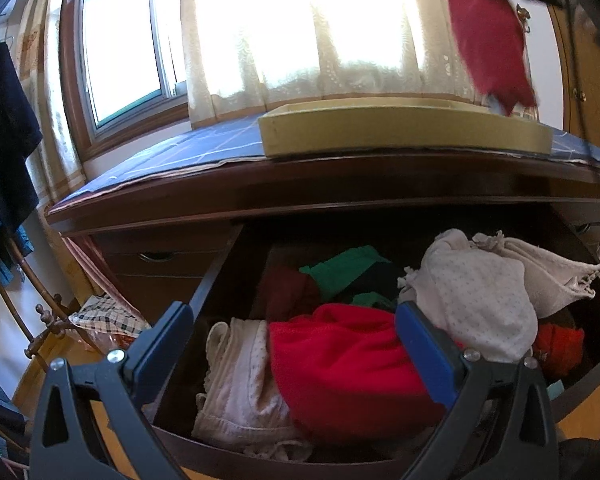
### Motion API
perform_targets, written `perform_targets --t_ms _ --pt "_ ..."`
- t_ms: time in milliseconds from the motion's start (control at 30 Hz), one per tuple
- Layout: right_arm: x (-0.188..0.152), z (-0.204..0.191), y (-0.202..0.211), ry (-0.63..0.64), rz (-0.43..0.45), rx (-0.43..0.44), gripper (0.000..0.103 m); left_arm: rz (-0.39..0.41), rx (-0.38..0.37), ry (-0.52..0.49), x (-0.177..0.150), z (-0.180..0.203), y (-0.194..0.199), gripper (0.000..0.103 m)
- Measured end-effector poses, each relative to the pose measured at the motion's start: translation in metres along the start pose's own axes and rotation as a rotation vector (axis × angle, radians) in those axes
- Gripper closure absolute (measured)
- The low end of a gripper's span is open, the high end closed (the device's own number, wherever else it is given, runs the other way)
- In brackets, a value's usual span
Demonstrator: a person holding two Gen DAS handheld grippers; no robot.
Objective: Take underwear out of drawer
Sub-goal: 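Lift the red underwear with the right gripper and release it in the tray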
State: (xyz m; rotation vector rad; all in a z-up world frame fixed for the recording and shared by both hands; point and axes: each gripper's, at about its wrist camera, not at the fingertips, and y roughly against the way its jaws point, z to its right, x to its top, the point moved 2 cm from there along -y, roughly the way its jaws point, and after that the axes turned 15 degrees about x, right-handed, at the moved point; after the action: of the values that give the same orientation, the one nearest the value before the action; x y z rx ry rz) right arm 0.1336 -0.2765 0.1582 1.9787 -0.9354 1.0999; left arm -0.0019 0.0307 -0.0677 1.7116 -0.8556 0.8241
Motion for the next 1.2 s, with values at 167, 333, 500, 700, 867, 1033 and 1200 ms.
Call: perform_targets --t_ms 167,333,500,700,867,1033,1200 --pt "-0.022 0.038 -0.046 -0.066 -0.078 -0.107 0.097 -0.014 -0.015 0.015 0.000 -0.001 -0.006 0.000" --pt "-0.033 0.068 -0.078 -0.076 -0.132 -0.209 0.097 -0.016 -0.017 0.008 0.002 0.001 -0.010 0.000" --pt "-0.052 0.092 -0.100 -0.102 -0.178 -0.268 0.097 -0.047 -0.016 0.006 0.005 0.003 -0.016 0.000" --pt "-0.059 0.106 -0.107 -0.147 -0.195 -0.288 0.097 -0.080 -0.024 0.001 0.004 0.006 -0.021 0.000" --pt "-0.062 0.114 -0.104 -0.201 -0.195 -0.301 0.072 -0.092 -0.026 0.004 0.003 0.005 -0.022 0.000" --pt "-0.059 0.103 -0.079 -0.188 -0.113 -0.276 0.032 -0.092 -0.020 0.003 0.003 0.005 -0.022 0.000" --pt "-0.057 0.082 -0.055 -0.121 -0.054 -0.263 0.032 -0.098 -0.020 0.006 0.003 0.004 -0.022 0.000"
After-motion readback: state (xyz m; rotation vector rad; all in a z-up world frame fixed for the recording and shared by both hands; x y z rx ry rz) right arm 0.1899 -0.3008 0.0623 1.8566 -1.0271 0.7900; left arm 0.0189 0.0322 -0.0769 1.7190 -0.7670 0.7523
